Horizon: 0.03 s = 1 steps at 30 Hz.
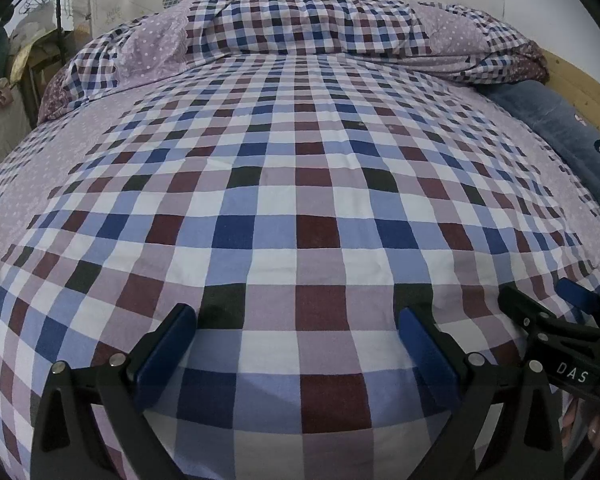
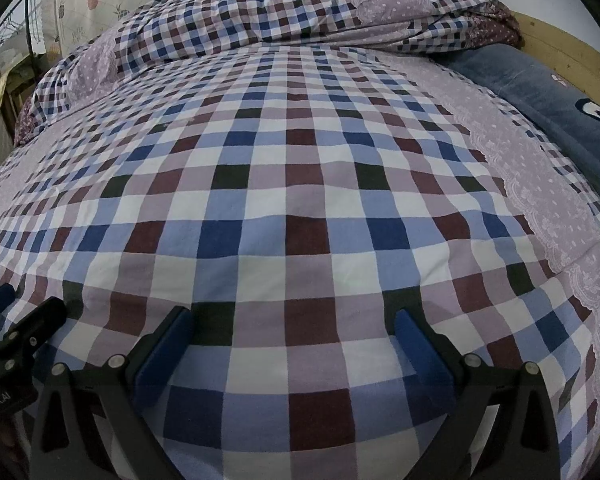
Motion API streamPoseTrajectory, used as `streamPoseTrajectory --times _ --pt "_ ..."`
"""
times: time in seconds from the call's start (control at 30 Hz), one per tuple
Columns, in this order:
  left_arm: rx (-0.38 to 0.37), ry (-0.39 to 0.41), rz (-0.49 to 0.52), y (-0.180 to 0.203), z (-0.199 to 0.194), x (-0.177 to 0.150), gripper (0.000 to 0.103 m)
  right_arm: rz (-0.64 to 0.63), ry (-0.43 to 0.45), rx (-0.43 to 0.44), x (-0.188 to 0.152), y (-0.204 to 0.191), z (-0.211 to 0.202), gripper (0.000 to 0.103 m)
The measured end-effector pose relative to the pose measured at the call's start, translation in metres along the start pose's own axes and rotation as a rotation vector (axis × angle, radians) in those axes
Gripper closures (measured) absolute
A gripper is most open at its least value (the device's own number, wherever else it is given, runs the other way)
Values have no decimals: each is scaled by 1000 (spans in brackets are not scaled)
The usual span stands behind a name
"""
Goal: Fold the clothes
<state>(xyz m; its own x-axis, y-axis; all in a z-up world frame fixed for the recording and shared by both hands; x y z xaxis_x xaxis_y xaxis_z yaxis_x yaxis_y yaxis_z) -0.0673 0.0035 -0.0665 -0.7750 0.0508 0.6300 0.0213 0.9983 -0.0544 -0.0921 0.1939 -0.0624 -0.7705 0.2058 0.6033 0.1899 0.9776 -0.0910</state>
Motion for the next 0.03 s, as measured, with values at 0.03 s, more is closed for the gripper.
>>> streamPoseTrajectory --times 0.03 --pt "0 0 -1 0 0 0 0 1 0 1 0 0 0 0"
Point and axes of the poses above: each gripper's, at about its wrist camera, not at the fingertips, and z roughly the way its jaws point, y to its right, x to its top, the point moved 9 cm from there along z, roughly the way its jaws point, and after that the axes turned 6 degrees about x, right-handed, at the moved point
